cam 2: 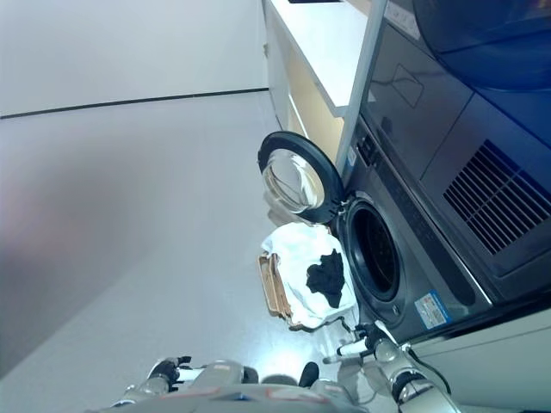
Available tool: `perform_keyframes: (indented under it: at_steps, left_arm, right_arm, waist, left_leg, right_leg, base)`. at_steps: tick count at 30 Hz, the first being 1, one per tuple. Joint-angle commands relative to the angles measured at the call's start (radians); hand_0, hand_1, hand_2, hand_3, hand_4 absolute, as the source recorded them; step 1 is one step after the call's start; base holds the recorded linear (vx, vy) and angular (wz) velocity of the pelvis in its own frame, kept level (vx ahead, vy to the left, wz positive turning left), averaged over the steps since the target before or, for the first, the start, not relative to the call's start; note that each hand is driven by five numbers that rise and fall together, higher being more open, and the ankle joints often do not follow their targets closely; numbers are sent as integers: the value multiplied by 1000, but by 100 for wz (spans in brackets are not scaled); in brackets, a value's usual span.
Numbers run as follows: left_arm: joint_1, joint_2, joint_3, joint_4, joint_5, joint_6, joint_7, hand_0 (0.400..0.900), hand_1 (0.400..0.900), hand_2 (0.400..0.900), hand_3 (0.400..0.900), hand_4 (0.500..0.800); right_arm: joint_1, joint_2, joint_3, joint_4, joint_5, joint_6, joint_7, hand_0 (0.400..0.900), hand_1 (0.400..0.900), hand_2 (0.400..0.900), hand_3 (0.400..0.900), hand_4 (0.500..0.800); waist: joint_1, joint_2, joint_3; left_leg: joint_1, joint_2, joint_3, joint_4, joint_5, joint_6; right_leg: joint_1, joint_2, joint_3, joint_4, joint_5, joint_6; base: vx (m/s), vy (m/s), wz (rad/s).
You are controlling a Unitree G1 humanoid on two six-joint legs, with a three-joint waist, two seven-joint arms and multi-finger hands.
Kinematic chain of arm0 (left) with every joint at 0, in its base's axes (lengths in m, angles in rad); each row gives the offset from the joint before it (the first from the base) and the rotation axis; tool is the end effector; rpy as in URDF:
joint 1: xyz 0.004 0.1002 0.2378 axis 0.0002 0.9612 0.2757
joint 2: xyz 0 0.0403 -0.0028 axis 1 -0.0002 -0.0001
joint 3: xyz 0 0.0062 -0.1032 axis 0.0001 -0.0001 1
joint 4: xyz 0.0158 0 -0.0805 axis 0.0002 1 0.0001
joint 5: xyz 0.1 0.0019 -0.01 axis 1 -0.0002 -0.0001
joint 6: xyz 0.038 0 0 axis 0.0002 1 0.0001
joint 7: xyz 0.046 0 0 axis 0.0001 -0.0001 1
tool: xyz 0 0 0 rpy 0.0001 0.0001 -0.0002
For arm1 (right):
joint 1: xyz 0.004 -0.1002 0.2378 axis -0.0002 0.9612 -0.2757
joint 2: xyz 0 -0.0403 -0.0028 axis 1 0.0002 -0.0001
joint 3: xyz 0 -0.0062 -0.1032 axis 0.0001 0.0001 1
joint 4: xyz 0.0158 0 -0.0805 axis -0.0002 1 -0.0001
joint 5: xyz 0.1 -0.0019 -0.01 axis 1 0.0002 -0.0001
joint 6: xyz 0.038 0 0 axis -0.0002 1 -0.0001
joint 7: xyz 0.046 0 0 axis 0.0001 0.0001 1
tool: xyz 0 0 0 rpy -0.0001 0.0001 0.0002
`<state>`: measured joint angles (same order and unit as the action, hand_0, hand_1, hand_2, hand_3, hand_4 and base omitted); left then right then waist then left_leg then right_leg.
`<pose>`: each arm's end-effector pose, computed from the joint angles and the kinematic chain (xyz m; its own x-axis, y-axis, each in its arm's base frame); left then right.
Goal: Put the clothes in the basket into the washing machine.
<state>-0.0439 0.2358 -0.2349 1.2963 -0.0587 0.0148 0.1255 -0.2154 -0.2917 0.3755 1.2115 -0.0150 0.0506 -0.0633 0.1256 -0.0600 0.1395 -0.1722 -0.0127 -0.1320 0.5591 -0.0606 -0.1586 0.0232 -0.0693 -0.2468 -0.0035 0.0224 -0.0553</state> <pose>0.0748 0.2200 -0.1171 0.3118 0.2823 -0.9073 0.1421 0.9303 0.3383 0.1474 -0.2214 -0.0933 0.5025 -0.1994 -0.8412 -0.3365 0.8512 -0.4028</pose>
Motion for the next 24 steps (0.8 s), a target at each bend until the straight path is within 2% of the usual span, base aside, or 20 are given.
perform_keyframes:
  at_steps: [1, 2, 3, 4, 5, 6, 7, 10, 11, 12, 14, 15, 16, 17, 18, 20, 21, 22, 23, 24]
  left_arm:
    - [7, 41, -19, -28, -1, -19, 25, 900, 900, 900, 900, 800]
    - [16, 45, -21, -29, -7, -18, 27, 900, 900, 900, 900, 800]
    - [16, 45, -21, -29, -7, -18, 27, 900, 900, 900, 900, 800]
    - [24, 40, -25, -25, -8, -20, 28, 900, 900, 900, 900, 800]
    - [29, 38, -29, -20, -2, -20, 30, 900, 900, 900, 900, 800]
    - [29, 38, -29, -19, -2, -20, 30, 900, 900, 900, 900, 800]
    - [30, 37, -29, -16, 3, -19, 29, 900, 900, 900, 900, 800]
    - [44, 41, -24, -10, 18, -17, 26, 900, 900, 900, 900, 800]
    - [51, 44, -24, -2, 27, -19, 25, 900, 900, 900, 900, 800]
    - [51, 44, -24, -2, 27, -19, 25, 900, 900, 900, 900, 800]
    - [42, 62, -24, -5, 33, -19, 22, 900, 900, 900, 900, 800]
    - [43, 63, -24, -5, 33, -19, 22, 900, 900, 900, 900, 800]
    - [36, 68, -26, -7, 35, -21, 23, 900, 900, 900, 900, 800]
    - [14, 86, -28, -14, 28, -21, 30, 900, 900, 900, 900, 800]
    - [14, 86, -28, -14, 28, -21, 30, 900, 900, 900, 900, 800]
    - [-5, 99, -31, -26, 11, -24, 44, 900, 900, 900, 900, 800]
    - [-22, 109, -41, -35, -2, -29, 48, 900, 900, 900, 900, 800]
    - [-38, 113, -49, -39, -10, -32, 55, 900, 900, 900, 900, 800]
    - [-65, 118, -65, -50, -28, -44, 74, 900, 900, 900, 900, 800]
    - [-66, 118, -65, -50, -28, -44, 74, 900, 900, 900, 900, 800]
  right_arm:
    - [-84, -40, 35, -48, 29, -31, -37, 900, 900, 900, 900, 800]
    - [-101, -40, 38, -47, 36, -35, -44, 900, 900, 900, 900, 800]
    - [-101, -40, 38, -47, 36, -35, -44, 900, 900, 900, 900, 800]
    - [-121, -47, 44, -37, 31, -39, -53, 900, 900, 900, 900, 800]
    - [-128, -49, 43, -33, 32, -40, -54, 900, 900, 900, 900, 800]
    - [-128, -48, 43, -33, 32, -41, -54, 900, 900, 900, 900, 800]
    - [-130, -51, 39, -31, 32, -41, -54, 900, 900, 900, 900, 800]
    - [-123, -52, 45, -38, 9, -41, -48, 900, 900, 900, 900, 800]
    - [-111, -48, 43, -35, -4, -39, -46, 900, 900, 900, 900, 800]
    - [-111, -47, 43, -36, -4, -39, -46, 900, 900, 900, 900, 800]
    - [-92, -44, 52, -37, -55, -32, -40, 900, 900, 900, 900, 800]
    - [-92, -44, 52, -37, -55, -32, -40, 900, 900, 900, 900, 800]
    - [-87, -42, 56, -35, -70, -32, -41, 900, 900, 900, 900, 800]
    - [-101, -40, 67, -33, -91, -29, -51, 900, 900, 900, 900, 800]
    - [-102, -40, 67, -33, -91, -29, -51, 900, 900, 900, 900, 800]
    - [-137, -40, 85, -30, -114, -25, -70, 900, 900, 900, 900, 800]
    - [-174, -38, 102, -32, -123, -22, -80, 900, 900, 900, 900, 800]
    - [-198, -41, 117, -31, -130, -21, -88, 900, 900, 900, 900, 800]
    - [-266, -48, 150, -33, -144, -25, -118, 900, 900, 900, 900, 800]
    - [-268, -47, 150, -32, -144, -25, -118, 900, 900, 900, 900, 800]
  waist:
    - [23, -3, 24]
    - [37, 27, 15]
    - [39, 27, 21]
    - [51, 41, 18]
    - [55, 46, 16]
    - [55, 45, 16]
    - [55, 50, 13]
    - [75, 68, -22]
    - [84, 62, -39]
    - [85, 61, -38]
    - [96, 38, -45]
    - [96, 37, -46]
    - [102, 27, -47]
    - [104, 22, -31]
    - [105, 20, -33]
    - [105, 18, 0]
    - [100, 29, 29]
    - [94, 39, 46]
    - [99, 48, 77]
    - [97, 49, 77]
  left_leg:
    - [15, 32, 63, -283, 105, 89]
    - [18, 116, 38, -494, 206, 68]
    - [34, 117, 42, -510, 213, 67]
    - [-3, 165, 28, -626, 253, 36]
    - [-33, 179, 36, -646, 265, 19]
    - [-32, 178, 37, -646, 264, 19]
    - [-46, 184, 66, -646, 268, 8]
    - [-17, 176, 36, -646, 285, 6]
    - [7, 165, 26, -640, 288, 12]
    - [9, 163, 27, -640, 287, 12]
    - [2, 110, 23, -601, 255, 45]
    - [0, 109, 23, -599, 254, 46]
    - [-11, 86, 18, -575, 234, 64]
    - [-30, 61, 17, -548, 221, 90]
    - [-34, 60, 19, -547, 220, 91]
    - [-45, 44, 22, -539, 210, 112]
    - [-56, 44, 20, -545, 218, 116]
    - [-65, 43, 10, -548, 224, 118]
    - [-94, 38, 2, -557, 231, 113]
    - [-96, 38, 1, -556, 230, 113]
  right_leg:
    - [18, -5, 15, 84, -21, 129]
    - [35, 22, 21, 74, -42, 138]
    - [42, 22, 24, 74, -44, 137]
    - [64, 22, 39, 62, -66, 147]
    - [82, 21, 44, 54, -76, 151]
    - [82, 20, 44, 54, -77, 151]
    - [100, 14, 45, 46, -82, 159]
    - [146, 7, 55, 27, -103, 175]
    - [168, -22, 56, 17, -103, 189]
    - [170, -24, 57, 17, -103, 190]
    - [167, -79, 60, 66, -110, 216]
    - [166, -81, 60, 68, -112, 216]
    - [151, -101, 61, 101, -110, 224]
    - [81, -121, 75, 205, -79, 230]
    - [75, -123, 77, 209, -81, 231]
    - [-23, -149, 73, 305, 25, 237]
    - [-84, -151, 72, 346, 72, 237]
    - [-112, -130, 80, 354, 62, 228]
    - [-157, -109, 49, 308, 25, 206]
    - [-158, -108, 48, 309, 24, 206]
  base:
    - [280, 80, -19]
    - [280, 74, -18]
    - [364, 164, -26]
    - [276, 148, -20]
    - [276, 153, -17]
    - [184, 121, -10]
    - [288, 181, -29]
    - [288, 212, -31]
    - [283, 250, -29]
    - [276, 248, -20]
    - [253, 245, 6]
    - [232, 246, 13]
    - [85, 215, 0]
    - [84, 215, -1]
    - [-4, 178, -12]
    - [-71, 127, -6]
    - [-126, 140, 10]
    - [-187, 132, 12]
    - [-117, 71, 13]
    - [-143, 49, -7]
